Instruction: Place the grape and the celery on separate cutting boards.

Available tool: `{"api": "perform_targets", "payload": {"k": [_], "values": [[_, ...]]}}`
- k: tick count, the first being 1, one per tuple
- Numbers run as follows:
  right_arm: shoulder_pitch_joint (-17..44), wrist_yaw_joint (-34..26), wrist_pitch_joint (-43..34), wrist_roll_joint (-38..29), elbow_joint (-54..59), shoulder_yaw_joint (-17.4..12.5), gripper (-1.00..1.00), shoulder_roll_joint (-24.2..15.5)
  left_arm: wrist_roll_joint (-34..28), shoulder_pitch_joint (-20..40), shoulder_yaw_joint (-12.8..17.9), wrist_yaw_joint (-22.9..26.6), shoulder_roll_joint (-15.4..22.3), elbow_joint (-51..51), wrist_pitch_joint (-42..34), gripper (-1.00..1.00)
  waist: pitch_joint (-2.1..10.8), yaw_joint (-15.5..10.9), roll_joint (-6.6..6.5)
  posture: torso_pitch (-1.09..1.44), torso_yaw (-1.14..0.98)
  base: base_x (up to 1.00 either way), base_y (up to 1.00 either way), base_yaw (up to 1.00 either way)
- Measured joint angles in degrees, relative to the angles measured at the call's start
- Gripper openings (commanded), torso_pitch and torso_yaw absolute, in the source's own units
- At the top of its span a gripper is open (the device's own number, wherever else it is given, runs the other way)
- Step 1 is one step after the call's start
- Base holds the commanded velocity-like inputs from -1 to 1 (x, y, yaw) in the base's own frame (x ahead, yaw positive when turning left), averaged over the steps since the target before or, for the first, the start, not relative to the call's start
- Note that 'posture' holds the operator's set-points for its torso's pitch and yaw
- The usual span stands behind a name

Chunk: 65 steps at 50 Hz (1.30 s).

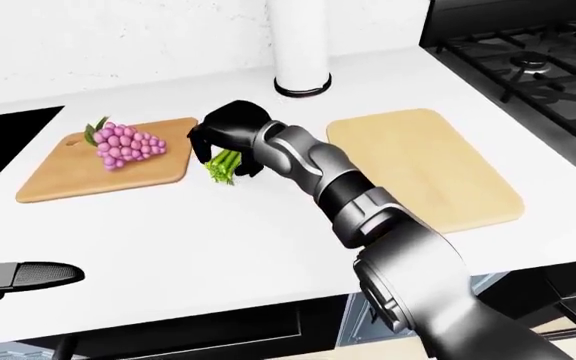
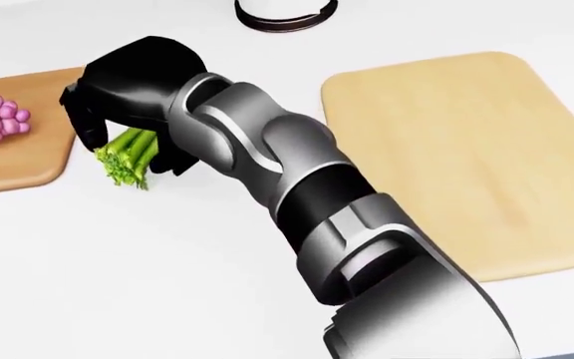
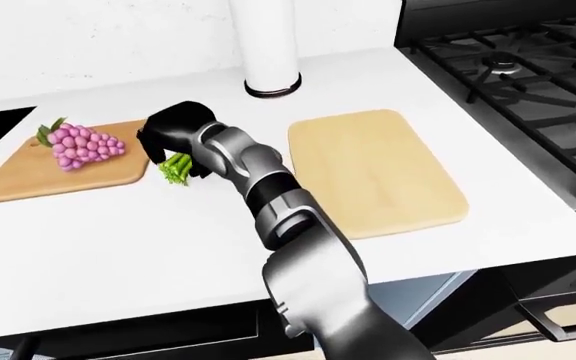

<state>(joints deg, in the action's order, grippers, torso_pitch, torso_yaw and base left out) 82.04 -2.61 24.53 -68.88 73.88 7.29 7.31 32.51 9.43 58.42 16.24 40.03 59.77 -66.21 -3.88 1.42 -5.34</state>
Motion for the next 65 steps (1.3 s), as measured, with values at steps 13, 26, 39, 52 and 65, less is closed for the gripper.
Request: {"api": "perform_targets", "payload": {"k": [13,26,39,52,65], "values": [[1.3,-0.5,1.1,-0.6,-0.2,-0.1,-0.8,-0.6,3.9,-0.6,0.8,-2.8,1.7,0.1,0.1,1.0,-0.51,-0.1,0.02,0.03,0.0,0.0,0.0,0.0],[4.2,-6.0,0.1,3.0,-0.9,-1.0,-0.9,-3.0,8.4,-1.6,0.5,-7.0,4.4,0.1,0.3,1.0,-0.6,0.3,0.47,0.0,0.0,0.0,0.0,0.0],[5.9,-11.8,1.7,7.0,-8.4,-2.1,-1.0,-7.1,15.1,0.1,-0.1,-13.0,8.0,0.2,-1.3,1.0,-1.04,0.4,0.54,0.0,0.0,0.0,0.0,0.0],[-0.7,-23.8,1.2,13.0,-27.8,-4.7,-1.0,-15.3,24.0,2.1,-2.4,-21.7,11.8,0.2,-2.6,1.0,-1.42,0.4,0.8,0.0,0.0,0.0,0.0,0.0],[-12.9,-37.3,-1.5,20.0,-51.4,-8.2,-1.0,-23.4,30.0,1.3,-5.7,-29.1,14.5,0.2,-0.3,1.0,-1.48,0.5,0.95,0.0,0.0,0.0,0.0,0.0]]}}
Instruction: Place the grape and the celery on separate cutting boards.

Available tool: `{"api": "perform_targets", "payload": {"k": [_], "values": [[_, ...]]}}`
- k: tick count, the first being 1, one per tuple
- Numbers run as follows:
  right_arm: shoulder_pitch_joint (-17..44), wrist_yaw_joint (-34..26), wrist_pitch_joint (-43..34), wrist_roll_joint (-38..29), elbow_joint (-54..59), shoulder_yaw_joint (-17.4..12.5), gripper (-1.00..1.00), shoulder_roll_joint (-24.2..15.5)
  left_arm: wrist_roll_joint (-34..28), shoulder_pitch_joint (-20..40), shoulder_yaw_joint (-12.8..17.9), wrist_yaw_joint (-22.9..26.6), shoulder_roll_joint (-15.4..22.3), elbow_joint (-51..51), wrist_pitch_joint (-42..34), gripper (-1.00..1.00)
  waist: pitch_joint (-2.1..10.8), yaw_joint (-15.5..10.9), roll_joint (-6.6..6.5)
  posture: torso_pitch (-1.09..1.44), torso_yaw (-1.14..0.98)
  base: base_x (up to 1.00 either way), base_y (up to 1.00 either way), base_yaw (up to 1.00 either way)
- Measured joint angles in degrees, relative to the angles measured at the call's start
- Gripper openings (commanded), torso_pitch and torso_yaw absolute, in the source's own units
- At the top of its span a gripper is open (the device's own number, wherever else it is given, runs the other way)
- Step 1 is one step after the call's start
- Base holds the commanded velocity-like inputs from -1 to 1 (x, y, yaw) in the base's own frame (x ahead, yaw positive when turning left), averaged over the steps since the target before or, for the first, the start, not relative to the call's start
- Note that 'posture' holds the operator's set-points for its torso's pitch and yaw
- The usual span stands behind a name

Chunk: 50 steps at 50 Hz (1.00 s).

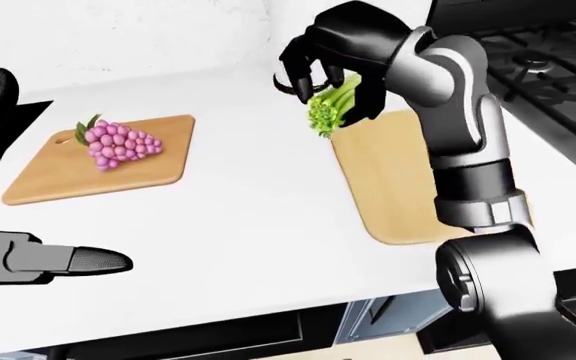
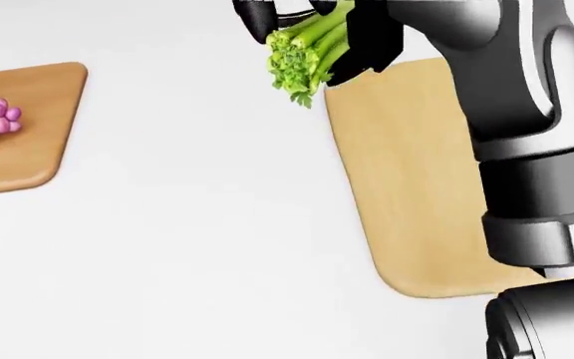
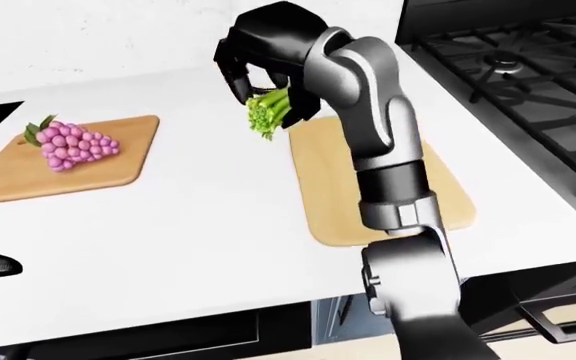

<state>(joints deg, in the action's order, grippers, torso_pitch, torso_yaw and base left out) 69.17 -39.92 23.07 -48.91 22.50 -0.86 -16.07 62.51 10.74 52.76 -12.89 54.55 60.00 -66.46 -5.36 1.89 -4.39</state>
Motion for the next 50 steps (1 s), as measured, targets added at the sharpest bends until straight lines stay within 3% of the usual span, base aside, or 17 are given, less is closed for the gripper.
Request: {"api": "perform_targets", "payload": {"k": [9,20,31,50], "values": [[-4.1,0.7,2.3,0.2,0.9,-1.9,-1.0,-6.3,1.2,0.2,-2.7,-3.1,1.1,0.0,1.8,1.0,0.39,0.2,0.2,0.0,0.0,0.0,0.0,0.0],[-7.4,4.6,5.2,-1.0,5.6,-3.3,-1.0,-10.9,1.4,1.8,-5.4,-4.9,0.7,0.0,1.9,1.0,0.49,0.1,0.26,0.0,0.0,0.0,0.0,0.0],[-8.3,7.3,6.4,-3.1,11.0,-3.6,-1.0,-13.2,1.6,2.4,-5.9,-5.4,0.7,0.0,1.8,1.0,0.68,0.0,0.45,0.0,0.0,0.0,0.0,0.0],[-10.1,9.8,6.4,-6.2,13.5,-3.6,-1.0,-14.0,3.7,4.1,-5.4,-6.8,1.2,0.0,0.7,1.0,1.42,-0.8,1.29,0.0,0.0,0.0,0.0,0.0]]}}
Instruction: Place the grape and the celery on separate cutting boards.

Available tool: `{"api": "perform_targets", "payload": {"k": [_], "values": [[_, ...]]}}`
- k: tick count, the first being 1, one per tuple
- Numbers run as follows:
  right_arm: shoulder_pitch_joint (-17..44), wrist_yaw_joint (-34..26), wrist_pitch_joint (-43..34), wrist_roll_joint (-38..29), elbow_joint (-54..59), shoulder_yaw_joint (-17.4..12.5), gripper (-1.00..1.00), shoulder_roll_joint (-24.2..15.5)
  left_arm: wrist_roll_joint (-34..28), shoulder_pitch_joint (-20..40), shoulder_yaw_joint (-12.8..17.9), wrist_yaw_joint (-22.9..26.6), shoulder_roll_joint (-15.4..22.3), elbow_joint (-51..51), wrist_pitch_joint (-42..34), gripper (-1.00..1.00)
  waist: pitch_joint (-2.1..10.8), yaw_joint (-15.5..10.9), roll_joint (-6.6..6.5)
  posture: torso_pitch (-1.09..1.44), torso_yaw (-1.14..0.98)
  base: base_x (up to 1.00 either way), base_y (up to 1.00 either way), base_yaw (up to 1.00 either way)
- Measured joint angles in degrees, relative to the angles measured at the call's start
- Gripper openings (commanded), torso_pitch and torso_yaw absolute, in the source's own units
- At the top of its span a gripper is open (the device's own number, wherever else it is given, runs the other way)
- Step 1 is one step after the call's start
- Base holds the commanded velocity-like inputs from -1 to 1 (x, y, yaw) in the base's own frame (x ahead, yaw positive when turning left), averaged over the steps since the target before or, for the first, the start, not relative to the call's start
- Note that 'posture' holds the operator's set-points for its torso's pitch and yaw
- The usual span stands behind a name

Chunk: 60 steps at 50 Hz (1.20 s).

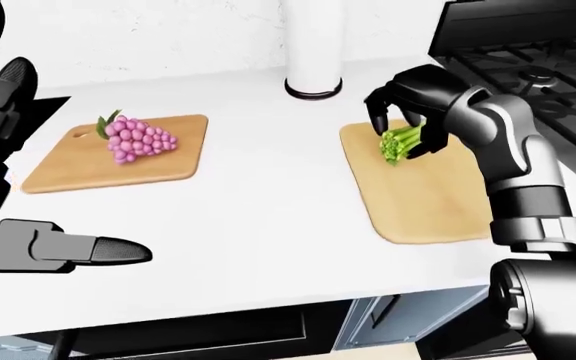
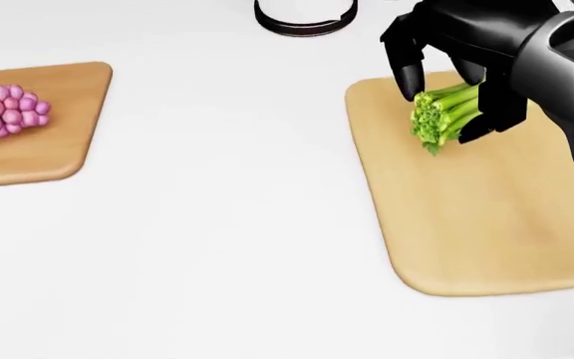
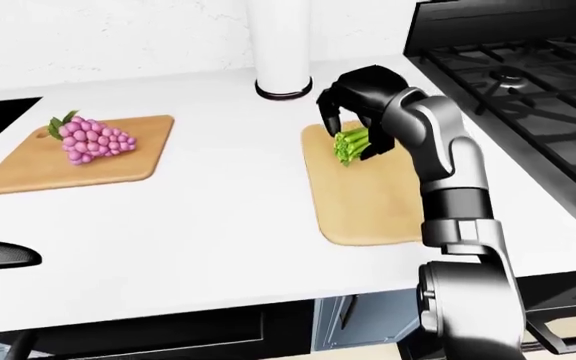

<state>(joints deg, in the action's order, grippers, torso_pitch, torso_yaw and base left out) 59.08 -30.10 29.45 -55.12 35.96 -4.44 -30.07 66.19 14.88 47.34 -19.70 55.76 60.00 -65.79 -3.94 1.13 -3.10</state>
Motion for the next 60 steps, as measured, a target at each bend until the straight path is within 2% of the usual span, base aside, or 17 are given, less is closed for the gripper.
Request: {"api": "perform_targets", "payload": {"k": [7,12,20,33,37,40,42,57,60], "values": [[-1.2,-0.5,-0.6,-0.5,-1.0,-0.1,-0.96,0.0,0.2,0.0,0.4,0.0,0.0,0.0,-0.1,1.0,0.19,-0.3,0.24,0.0,0.0,0.0,0.0,0.0],[-1.8,-1.2,-0.9,-0.5,-1.7,-0.2,-0.81,0.0,0.4,-0.2,0.5,-0.1,0.2,0.0,0.0,1.0,0.45,-0.4,0.41,0.0,0.0,0.0,0.0,0.0],[-2.6,-1.8,-1.5,-0.8,-2.5,-0.5,-0.8,0.0,0.2,-0.6,0.3,-0.1,0.2,0.0,0.5,1.0,0.78,-0.5,0.76,0.0,0.0,0.0,0.0,0.0],[-4.2,-4.5,-2.7,0.4,-6.1,-1.8,-0.33,-1.0,0.9,-0.1,0.9,-0.6,0.5,0.0,0.4,1.0,0.89,-0.7,1.28,0.0,0.0,0.0,0.0,0.0],[-5.0,-6.6,-3.7,2.2,-7.7,-2.1,-0.25,-1.1,1.9,0.4,1.4,-1.3,0.9,0.0,0.0,1.0,0.67,-0.7,1.1,0.0,0.0,0.0,0.0,0.0],[-5.5,-8.5,-4.3,3.0,-9.0,-2.1,-0.08,-1.2,2.5,0.6,1.6,-1.6,1.0,0.0,-0.1,1.0,0.44,-0.7,0.84,0.0,0.0,0.0,0.0,0.0],[-5.9,-9.7,-5.0,3.7,-9.9,-2.4,-0.04,-1.2,2.9,0.7,1.8,-1.7,1.1,0.0,-0.3,1.0,0.33,-0.7,0.68,0.0,0.0,0.0,0.0,0.0],[-6.8,-18.3,-9.5,6.3,-15.8,-3.9,0.04,-3.5,7.8,0.9,2.9,-5.1,4.6,-1.0,0.7,1.0,-0.31,-0.2,-0.43,0.0,0.0,0.0,0.0,0.0],[-6.9,-19.7,-10.5,6.7,-16.9,-4.4,0.15,-4.0,8.6,0.9,3.0,-5.8,5.1,-1.2,1.1,1.0,-0.37,0.1,-0.56,0.0,0.0,0.0,0.0,0.0]]}}
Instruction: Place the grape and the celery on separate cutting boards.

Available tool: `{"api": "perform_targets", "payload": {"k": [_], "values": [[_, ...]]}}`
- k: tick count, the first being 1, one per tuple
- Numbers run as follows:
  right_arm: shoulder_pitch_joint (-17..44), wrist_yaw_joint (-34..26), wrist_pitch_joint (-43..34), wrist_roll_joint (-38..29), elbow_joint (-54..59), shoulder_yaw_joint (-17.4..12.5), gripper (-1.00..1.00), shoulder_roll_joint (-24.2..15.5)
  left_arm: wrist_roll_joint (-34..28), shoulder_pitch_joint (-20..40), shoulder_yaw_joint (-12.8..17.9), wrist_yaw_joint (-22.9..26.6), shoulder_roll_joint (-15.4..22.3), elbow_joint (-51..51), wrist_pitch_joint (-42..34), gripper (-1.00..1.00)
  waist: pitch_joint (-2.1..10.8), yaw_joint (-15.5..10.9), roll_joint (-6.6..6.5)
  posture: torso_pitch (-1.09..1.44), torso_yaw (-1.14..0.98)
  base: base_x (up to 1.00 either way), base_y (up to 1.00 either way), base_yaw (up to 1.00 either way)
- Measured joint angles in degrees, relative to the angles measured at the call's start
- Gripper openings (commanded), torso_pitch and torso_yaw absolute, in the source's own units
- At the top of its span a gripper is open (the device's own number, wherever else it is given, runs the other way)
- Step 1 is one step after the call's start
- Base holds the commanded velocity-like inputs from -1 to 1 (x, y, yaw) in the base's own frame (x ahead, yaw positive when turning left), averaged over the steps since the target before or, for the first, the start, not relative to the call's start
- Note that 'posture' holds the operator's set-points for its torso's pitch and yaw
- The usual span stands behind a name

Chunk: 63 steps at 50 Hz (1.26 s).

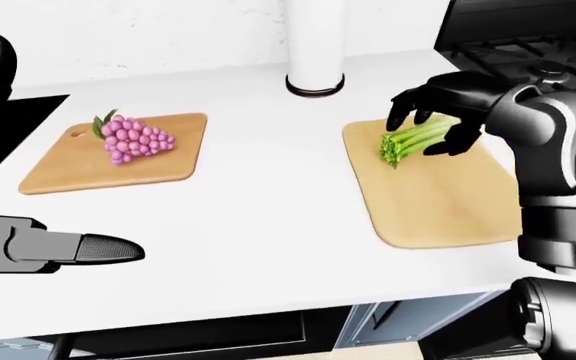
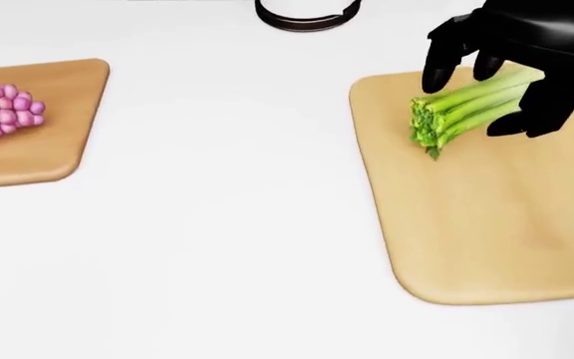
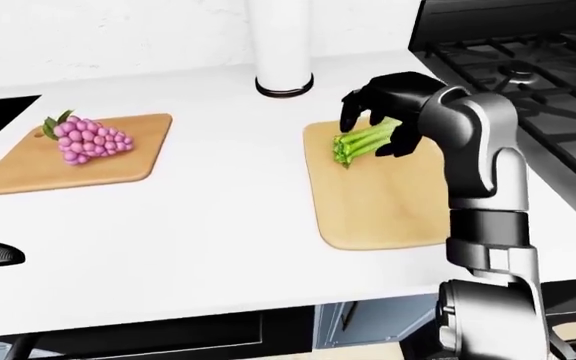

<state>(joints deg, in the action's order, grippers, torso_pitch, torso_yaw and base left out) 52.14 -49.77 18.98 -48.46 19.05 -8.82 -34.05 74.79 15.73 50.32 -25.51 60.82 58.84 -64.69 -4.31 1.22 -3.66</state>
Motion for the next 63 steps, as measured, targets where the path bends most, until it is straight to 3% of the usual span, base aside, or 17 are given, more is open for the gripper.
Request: {"api": "perform_targets", "payload": {"k": [9,19,25,29,33,43,51,55,58,63], "values": [[0.7,-2.6,-2.1,2.1,-3.3,-0.8,0.43,-1.3,1.1,-0.7,0.2,-0.9,0.1,0.4,0.7,1.0,-0.29,0.6,-0.35,0.0,0.0,0.0,0.0,0.0],[0.7,-6.6,-5.6,5.9,-10.9,-2.4,0.42,-3.1,0.6,-0.9,0.1,-0.6,-0.2,0.5,0.9,1.0,-0.55,0.7,-0.17,0.0,0.0,0.0,0.0,0.0],[-2.2,-10.1,-9.7,10.1,-19.7,-5.1,0.47,-5.4,1.0,-0.9,0.7,-0.7,0.2,0.3,0.9,1.0,-0.59,0.5,0.17,0.0,0.0,0.0,0.0,0.0],[-4.9,-12.2,-13.0,13.4,-26.1,-7.4,0.75,-7.6,1.4,-1.2,1.7,-0.6,0.5,0.0,0.8,1.0,-0.62,0.5,0.34,0.0,0.0,0.0,0.0,0.0],[-8.2,-12.6,-16.0,17.2,-30.4,-10.4,1.0,-10.1,2.4,-2.6,4.7,-0.3,0.4,0.0,0.8,1.0,-0.55,0.4,0.52,0.0,0.0,0.0,0.0,0.0],[-16.9,-9.6,-20.5,25.0,-33.6,-17.0,1.0,-16.2,0.8,-7.1,12.8,4.4,-2.4,-0.4,0.3,1.0,-0.75,0.3,0.73,0.0,0.0,0.0,0.0,0.0],[-24.7,-8.3,-23.8,31.6,-37.5,-26.2,1.0,-20.9,-8.4,-16.4,25.0,17.9,-14.1,1.1,0.6,1.0,-0.85,0.1,1.4,0.0,0.0,0.0,0.0,0.0],[-29.7,-8.1,-24.0,33.7,-39.7,-30.5,1.0,-20.9,-11.5,-19.1,29.2,23.1,-17.9,1.0,2.1,1.0,-0.7,0.0,2.04,0.0,0.0,0.0,0.0,0.0],[-32.7,-8.1,-23.8,33.9,-39.9,-33.7,1.0,-20.7,-11.7,-21.0,34.1,26.4,-20.2,0.3,2.8,1.0,-0.67,0.0,2.31,0.0,0.0,0.0,0.0,0.0],[-38.7,-9.6,-23.5,34.5,-42.5,-41.8,1.0,-18.1,-13.5,-24.0,38.3,30.8,-23.6,-1.3,4.8,1.0,-0.67,-0.4,2.52,0.0,0.0,0.0,0.0,0.0]]}}
